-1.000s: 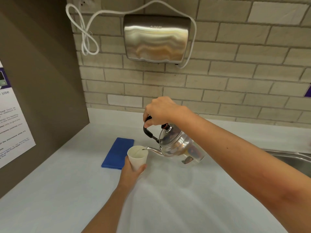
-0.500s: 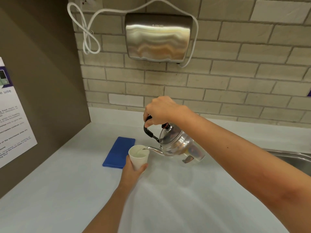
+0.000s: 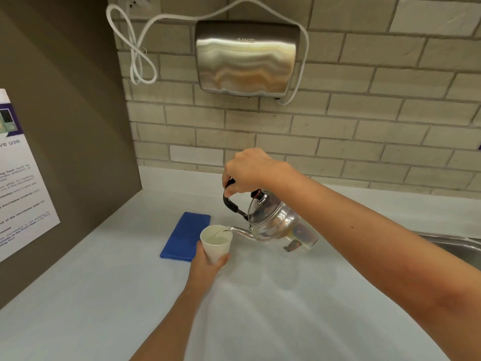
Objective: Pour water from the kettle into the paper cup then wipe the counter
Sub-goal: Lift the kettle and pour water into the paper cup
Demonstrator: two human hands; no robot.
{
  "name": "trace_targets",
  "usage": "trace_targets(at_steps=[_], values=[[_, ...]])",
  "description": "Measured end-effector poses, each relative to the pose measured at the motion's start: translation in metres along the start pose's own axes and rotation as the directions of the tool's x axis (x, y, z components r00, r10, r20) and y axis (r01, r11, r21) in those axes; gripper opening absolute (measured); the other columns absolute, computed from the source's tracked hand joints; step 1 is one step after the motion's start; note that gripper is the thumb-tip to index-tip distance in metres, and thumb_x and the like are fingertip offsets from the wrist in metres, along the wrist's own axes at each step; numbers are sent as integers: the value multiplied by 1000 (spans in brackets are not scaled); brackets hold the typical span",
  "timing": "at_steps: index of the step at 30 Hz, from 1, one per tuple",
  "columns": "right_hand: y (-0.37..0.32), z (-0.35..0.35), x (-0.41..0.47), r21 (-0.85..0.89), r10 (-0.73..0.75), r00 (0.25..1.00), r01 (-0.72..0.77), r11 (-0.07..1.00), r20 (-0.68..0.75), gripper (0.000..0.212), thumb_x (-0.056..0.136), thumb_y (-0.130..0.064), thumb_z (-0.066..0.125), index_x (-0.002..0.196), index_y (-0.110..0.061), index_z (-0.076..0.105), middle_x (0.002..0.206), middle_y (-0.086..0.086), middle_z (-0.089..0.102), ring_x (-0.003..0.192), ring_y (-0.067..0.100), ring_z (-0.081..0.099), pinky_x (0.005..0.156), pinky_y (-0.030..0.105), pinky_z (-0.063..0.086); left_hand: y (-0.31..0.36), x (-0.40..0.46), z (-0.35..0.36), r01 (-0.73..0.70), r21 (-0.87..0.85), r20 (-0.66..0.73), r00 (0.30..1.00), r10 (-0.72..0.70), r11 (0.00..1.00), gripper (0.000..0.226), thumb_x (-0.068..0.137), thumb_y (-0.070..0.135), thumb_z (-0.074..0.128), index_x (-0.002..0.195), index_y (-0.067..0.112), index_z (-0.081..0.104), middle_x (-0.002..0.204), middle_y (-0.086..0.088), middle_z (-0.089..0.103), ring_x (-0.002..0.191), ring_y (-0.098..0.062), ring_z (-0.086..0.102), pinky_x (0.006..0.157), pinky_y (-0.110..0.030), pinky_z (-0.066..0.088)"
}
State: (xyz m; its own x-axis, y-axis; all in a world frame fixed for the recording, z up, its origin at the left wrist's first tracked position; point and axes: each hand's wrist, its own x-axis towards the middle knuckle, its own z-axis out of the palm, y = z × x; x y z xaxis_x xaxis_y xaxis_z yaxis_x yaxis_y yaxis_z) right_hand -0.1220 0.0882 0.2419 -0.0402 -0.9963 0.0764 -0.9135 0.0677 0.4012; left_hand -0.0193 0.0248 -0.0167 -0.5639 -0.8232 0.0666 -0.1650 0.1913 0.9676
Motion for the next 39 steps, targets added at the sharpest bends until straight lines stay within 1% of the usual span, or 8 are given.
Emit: trace_targets(at_steps=[9,15,18,24,28,32,35,39], values=[[-3,-3,2,-22,-9,1000,10,1000,21,26,84,-48,58,98,-28,69,88,-4,67,75,15,49,46,23,27,-2,1,0,-8,-1,0,1000,8,1000,76,75,26,74,135,19,27,118,1,48,107,-20,49,87,-34,47],[0,2,0,15,-8,1000,8,1000,2,27,84,-48,57,100,-28,68,84,-6,63,74,15,47,46,23,25,-3,2,0,-25,-10,5,1000,25,1000,75,74,25,75,134,20,29,117,3,49,104,-18,50,83,-30,44],[6,10,-7,75,4,1000,-2,997,-23,29,85,-48,57,103,-29,68,81,-7,62,74,13,48,45,23,26,-4,2,-1,-38,-12,8,999,38,999,76,74,25,75,135,20,29,118,4,49,105,-16,50,84,-29,42],[34,24,-24,264,83,994,-61,963,-72,28,84,-51,57,104,-35,67,91,-11,69,74,10,50,50,23,33,-3,1,-2,-47,-2,13,999,47,999,74,75,23,74,134,20,30,118,5,48,105,-14,49,83,-28,41],[62,41,-29,382,255,963,-202,902,-91,27,83,-55,55,104,-42,65,93,-13,70,81,13,56,60,26,38,-3,1,-2,-41,-2,-8,999,41,999,73,72,26,76,132,20,34,113,7,51,102,-13,51,82,-26,41],[81,73,-22,542,412,908,-311,781,-73,27,82,-56,56,103,-43,66,109,-12,69,100,16,57,72,30,40,-4,1,0,-38,-12,-31,999,38,999,67,71,24,77,125,19,40,114,3,54,103,-15,54,80,-25,43],[84,98,-9,670,481,870,-294,682,-107,28,82,-52,59,103,-37,68,107,-7,71,97,18,61,77,33,47,-7,1,0,-34,-4,-50,998,34,999,64,69,25,78,122,14,43,118,-6,52,105,-18,53,86,-31,47],[80,124,17,731,541,826,-269,627,-160,27,84,-49,58,103,-33,69,103,-5,73,90,18,62,69,28,42,-10,3,-1,-33,3,-41,999,33,999,66,70,28,78,123,15,41,118,-4,52,106,-17,52,87,-30,46]])
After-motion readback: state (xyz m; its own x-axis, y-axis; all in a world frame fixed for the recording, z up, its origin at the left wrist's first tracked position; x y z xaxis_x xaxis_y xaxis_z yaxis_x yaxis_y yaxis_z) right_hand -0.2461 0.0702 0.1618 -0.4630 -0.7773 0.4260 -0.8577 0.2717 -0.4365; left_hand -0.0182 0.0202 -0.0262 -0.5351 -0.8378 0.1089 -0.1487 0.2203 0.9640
